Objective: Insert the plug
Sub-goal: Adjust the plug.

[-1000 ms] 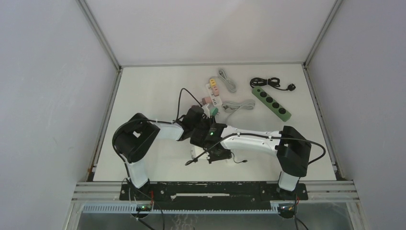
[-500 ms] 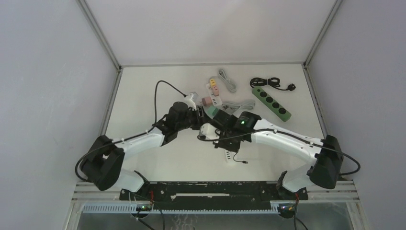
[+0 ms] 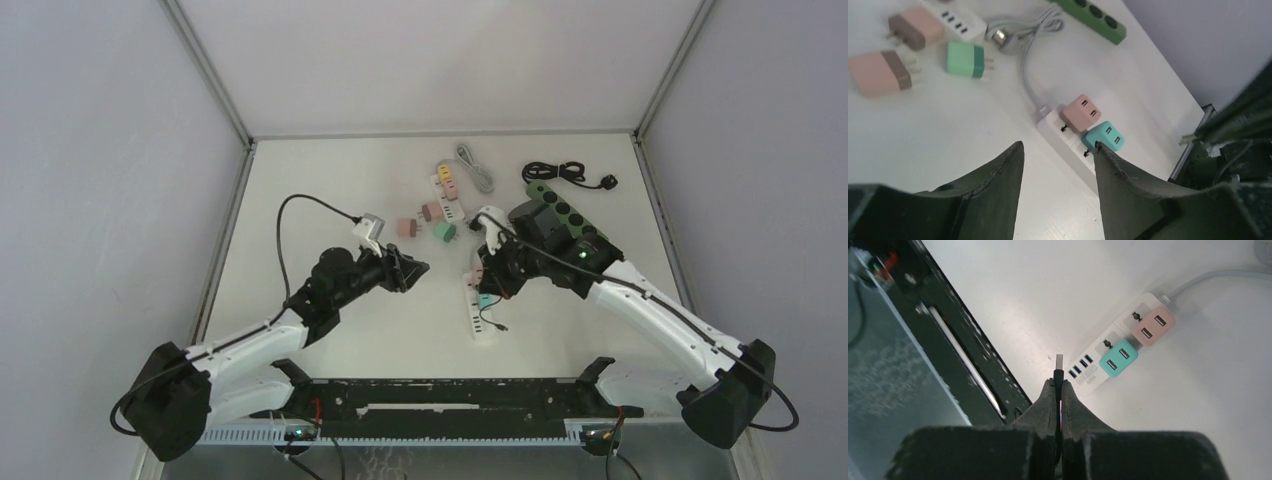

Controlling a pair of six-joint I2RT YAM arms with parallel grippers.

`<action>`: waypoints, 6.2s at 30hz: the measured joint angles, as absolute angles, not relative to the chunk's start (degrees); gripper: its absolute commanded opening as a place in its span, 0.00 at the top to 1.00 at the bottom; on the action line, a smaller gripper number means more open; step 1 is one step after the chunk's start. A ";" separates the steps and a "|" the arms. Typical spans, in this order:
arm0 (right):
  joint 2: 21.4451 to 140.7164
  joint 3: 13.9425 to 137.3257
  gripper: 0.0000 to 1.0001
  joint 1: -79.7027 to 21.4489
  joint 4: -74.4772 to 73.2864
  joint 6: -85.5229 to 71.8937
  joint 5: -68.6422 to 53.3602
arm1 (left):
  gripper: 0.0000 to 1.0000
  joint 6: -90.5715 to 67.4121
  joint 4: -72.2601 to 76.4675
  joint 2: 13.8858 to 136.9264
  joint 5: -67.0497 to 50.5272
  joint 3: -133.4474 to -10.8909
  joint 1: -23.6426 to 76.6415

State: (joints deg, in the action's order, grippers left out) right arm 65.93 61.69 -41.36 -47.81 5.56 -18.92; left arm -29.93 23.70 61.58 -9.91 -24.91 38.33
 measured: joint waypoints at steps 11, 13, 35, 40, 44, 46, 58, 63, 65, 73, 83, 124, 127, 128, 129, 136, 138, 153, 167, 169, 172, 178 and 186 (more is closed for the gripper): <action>62.74 56.99 1.00 -35.97 -37.10 -10.92 -28.29 | 0.41 -4.95 29.15 48.99 -7.09 -21.69 50.46; 62.72 56.90 1.00 -35.97 -36.25 -12.58 -29.47 | 0.41 0.40 29.52 48.42 -5.96 -21.43 52.42; 62.54 56.90 1.00 -36.42 -34.22 -14.96 -35.05 | 0.47 36.84 29.47 54.98 -3.09 -20.27 63.48; 62.87 56.88 1.00 -36.80 -33.85 -15.90 -35.40 | 0.48 39.44 30.15 56.88 -1.41 -21.19 64.36; 63.40 56.88 1.00 -37.47 -33.43 -16.03 -35.73 | 0.48 40.60 32.05 57.12 -1.02 -21.91 64.60; 63.66 56.88 1.00 -37.93 -33.41 -15.99 -35.86 | 0.49 40.97 32.49 57.10 -1.10 -22.37 64.64; 64.20 56.88 1.00 -39.20 -33.10 -15.84 -35.88 | 0.64 41.19 32.03 57.10 -3.42 -23.44 64.75; 64.20 56.88 1.00 -39.33 -32.97 -15.81 -35.86 | 0.63 41.17 30.92 57.36 -3.86 -24.25 64.75; 64.27 56.88 1.00 -39.44 -32.97 -15.84 -35.86 | 0.63 41.19 30.57 57.39 -3.90 -24.45 64.77; 64.49 56.88 1.00 -39.53 -32.77 -15.97 -35.88 | 0.85 41.19 28.99 57.39 -4.69 -24.77 64.88; 64.45 56.88 0.63 -39.53 -32.80 -16.62 -35.86 | 0.98 41.41 28.40 57.32 -4.82 -24.77 65.01; 47.83 47.94 0.41 -56.10 -32.10 52.56 -16.21 | 1.00 39.48 -9.58 63.16 -52.05 -47.29 41.89; 48.58 47.53 0.40 -58.04 -29.47 55.46 -12.99 | 1.00 41.36 -13.13 64.40 -53.04 -49.15 41.85; 48.62 47.09 0.40 -58.74 -28.45 56.51 -11.73 | 1.00 41.87 -13.96 64.66 -53.28 -49.47 41.85; 48.60 46.61 0.40 -59.20 -27.62 57.28 -10.76 | 1.00 42.15 -14.50 64.79 -53.43 -49.60 41.85; 48.45 45.65 0.43 -63.53 -23.77 61.43 -6.44 | 0.99 43.99 -18.68 65.47 -54.78 -50.37 41.82; 48.34 45.25 0.45 -65.60 -22.06 62.72 -4.78 | 0.99 44.12 -19.53 65.80 -54.87 -51.09 41.80; 49.10 40.80 0.57 -73.71 -16.43 72.05 5.72 | 0.99 44.16 -21.63 66.19 -57.52 -52.95 41.80; 48.95 40.40 0.64 -75.33 -12.62 76.07 8.08 | 0.98 44.14 -23.59 67.92 -59.11 -53.98 41.80; 48.95 40.36 0.66 -75.72 -12.60 76.44 8.34 | 0.98 44.12 -23.92 68.14 -59.24 -54.33 41.80; 48.97 40.21 0.67 -76.40 -12.64 76.95 8.95 | 0.97 44.18 -25.02 68.82 -59.51 -55.33 41.80; 49.08 40.12 0.77 -77.62 -12.60 78.17 9.47 | 0.96 45.28 -27.70 70.04 -60.23 -57.47 41.80; 49.54 40.10 1.00 -78.04 -12.97 79.53 10.09 | 0.93 47.20 -30.68 70.78 -60.40 -58.74 41.80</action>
